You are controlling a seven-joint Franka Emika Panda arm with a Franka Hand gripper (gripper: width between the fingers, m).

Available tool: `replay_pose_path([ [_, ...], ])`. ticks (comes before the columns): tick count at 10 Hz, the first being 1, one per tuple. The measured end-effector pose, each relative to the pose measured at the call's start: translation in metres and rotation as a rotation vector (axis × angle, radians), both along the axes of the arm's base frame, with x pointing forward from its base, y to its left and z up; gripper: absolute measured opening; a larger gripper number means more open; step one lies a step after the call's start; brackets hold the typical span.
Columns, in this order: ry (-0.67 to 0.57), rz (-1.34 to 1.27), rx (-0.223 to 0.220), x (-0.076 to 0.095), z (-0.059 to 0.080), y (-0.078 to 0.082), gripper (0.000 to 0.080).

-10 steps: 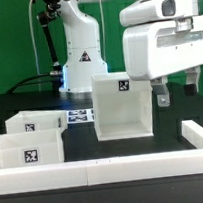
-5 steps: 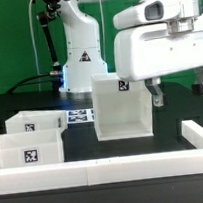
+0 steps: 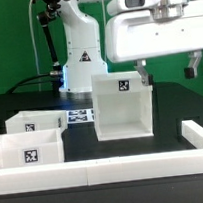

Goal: Assemble drawer

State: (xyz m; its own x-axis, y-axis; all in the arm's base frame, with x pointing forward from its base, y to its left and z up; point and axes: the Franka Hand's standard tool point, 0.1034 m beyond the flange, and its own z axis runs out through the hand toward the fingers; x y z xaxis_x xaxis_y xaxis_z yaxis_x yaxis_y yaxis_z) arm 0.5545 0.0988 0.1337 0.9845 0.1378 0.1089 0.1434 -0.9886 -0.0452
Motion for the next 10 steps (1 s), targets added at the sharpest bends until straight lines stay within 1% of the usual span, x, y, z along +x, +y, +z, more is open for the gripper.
replay_pose_path([
  [1,-0.003,0.001,-0.005,-0.008,0.007,-0.002,0.0649],
  [2,-0.002,0.004,-0.008,-0.012,0.008,-0.003,0.0649],
  [7,0.001,0.005,-0.007,-0.012,0.005,-0.002,0.0649],
  [8,0.005,-0.014,-0.009,-0.019,0.007,-0.005,0.0649],
  [10,0.026,-0.038,-0.02,-0.051,0.008,-0.003,0.0649],
])
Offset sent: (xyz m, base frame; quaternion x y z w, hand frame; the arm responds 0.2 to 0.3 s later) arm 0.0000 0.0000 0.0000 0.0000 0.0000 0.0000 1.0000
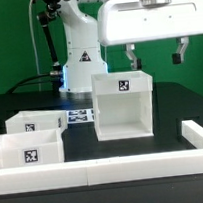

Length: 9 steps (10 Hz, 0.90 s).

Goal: Assemble drawer

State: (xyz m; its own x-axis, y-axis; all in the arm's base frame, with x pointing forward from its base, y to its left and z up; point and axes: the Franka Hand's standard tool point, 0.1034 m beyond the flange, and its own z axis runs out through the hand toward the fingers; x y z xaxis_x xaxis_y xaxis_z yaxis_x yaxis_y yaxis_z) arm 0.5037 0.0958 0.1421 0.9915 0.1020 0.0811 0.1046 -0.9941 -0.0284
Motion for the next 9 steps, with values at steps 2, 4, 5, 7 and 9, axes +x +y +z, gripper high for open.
replay_pose_path([
  [2,0.009,0.007,-0.008,-0.026,-0.004,0.0,0.0649],
  [4,0.027,0.01,-0.012,-0.044,-0.015,-0.001,0.0649],
  [5,0.032,0.01,-0.011,-0.05,-0.022,-0.002,0.0649],
  [7,0.037,0.01,-0.006,-0.055,-0.037,-0.002,0.0649],
  [9,0.045,0.009,-0.005,-0.057,-0.044,-0.002,0.0649],
])
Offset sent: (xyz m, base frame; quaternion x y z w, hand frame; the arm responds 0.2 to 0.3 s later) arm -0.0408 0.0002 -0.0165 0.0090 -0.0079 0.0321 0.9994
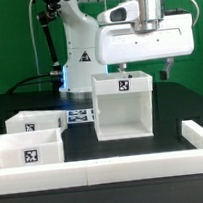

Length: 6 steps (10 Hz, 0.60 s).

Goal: Assemble drawer

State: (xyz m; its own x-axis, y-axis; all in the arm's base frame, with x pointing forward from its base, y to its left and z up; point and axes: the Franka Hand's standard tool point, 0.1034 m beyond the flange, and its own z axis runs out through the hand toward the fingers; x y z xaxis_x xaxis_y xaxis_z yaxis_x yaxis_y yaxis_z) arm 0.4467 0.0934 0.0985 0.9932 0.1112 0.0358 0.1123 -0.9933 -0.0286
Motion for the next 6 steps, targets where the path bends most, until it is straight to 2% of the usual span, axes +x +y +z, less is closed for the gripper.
replay_pose_path([
  [1,0.001,-0.001,0.0,0.0,0.0001,0.0002,0.0649],
  [2,0.001,0.001,0.0,0.0004,0.0004,0.0005,0.0509],
  [3,0.0,0.002,0.0,0.0004,0.0004,0.0005,0.0509],
  [5,0.0,0.002,0.0,0.0005,0.0004,0.0005,0.0234],
  [6,0.0,0.002,0.0,0.0005,0.0004,0.0005,0.0234],
])
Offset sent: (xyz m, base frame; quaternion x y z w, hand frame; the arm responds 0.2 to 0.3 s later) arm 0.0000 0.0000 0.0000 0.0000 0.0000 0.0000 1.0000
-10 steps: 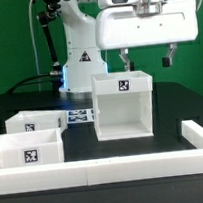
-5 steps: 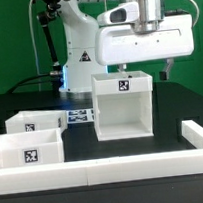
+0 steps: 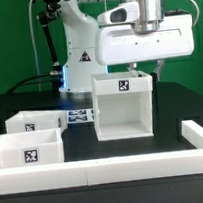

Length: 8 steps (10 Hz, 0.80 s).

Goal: Assemble drawer

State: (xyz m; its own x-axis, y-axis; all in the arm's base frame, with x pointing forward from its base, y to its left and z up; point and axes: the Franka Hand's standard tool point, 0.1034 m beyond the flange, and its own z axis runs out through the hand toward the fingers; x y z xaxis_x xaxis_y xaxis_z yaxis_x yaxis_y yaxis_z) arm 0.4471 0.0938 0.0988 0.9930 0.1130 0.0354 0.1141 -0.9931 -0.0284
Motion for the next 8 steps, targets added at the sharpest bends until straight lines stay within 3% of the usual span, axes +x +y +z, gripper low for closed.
replay_pose_path([
  [1,0.0,0.0,0.0,-0.0001,0.0,0.0,0.0058],
  [8,-0.001,0.001,0.0,0.0003,0.0,0.0,0.0036],
])
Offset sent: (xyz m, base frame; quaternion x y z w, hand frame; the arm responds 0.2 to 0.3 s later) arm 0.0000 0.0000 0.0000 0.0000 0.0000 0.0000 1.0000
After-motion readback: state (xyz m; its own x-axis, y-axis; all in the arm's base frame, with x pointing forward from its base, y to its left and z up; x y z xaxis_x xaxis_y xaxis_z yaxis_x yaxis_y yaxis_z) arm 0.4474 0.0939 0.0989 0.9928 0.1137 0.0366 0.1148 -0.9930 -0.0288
